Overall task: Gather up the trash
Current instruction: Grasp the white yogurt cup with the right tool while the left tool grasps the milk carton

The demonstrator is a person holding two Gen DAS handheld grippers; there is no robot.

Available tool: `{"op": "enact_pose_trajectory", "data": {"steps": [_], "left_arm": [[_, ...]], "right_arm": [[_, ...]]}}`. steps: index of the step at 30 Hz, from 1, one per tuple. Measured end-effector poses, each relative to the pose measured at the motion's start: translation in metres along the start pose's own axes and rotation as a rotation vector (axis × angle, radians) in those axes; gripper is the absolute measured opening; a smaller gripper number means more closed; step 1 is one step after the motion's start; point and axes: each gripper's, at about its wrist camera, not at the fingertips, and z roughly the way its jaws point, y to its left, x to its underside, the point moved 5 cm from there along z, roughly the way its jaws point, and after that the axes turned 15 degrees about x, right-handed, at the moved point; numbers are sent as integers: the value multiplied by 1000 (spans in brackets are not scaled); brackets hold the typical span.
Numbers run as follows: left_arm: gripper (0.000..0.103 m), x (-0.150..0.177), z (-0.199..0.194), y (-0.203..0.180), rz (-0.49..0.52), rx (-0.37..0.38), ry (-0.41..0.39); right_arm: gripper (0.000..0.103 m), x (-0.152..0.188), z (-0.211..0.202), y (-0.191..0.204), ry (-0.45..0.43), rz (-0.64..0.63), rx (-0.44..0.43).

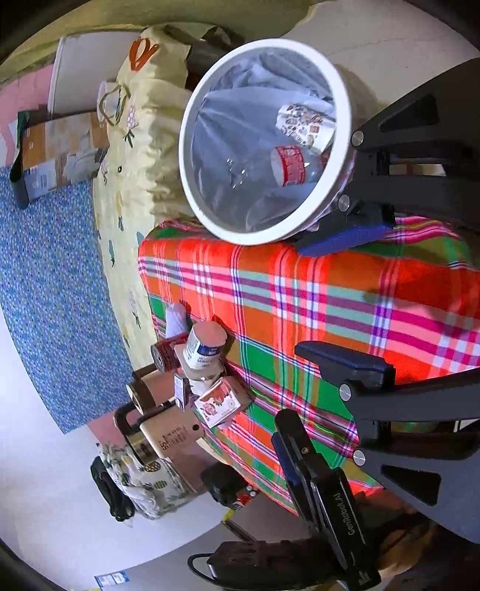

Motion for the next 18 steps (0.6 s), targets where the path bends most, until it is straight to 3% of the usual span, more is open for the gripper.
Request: {"op": "enact_pose_trajectory", "data": {"steps": [10, 13, 18], "left_arm": [[65, -17, -2, 46, -77, -57, -31], [65, -22, 0, 62, -108, -69, -39], [65, -30, 6, 89, -174, -80, -48]], "right_arm": [[50, -21, 17, 25, -19, -91, -34], [64, -29, 25, 32, -22, -111, -44], [66, -43, 36, 44, -34, -150, -55]]}}
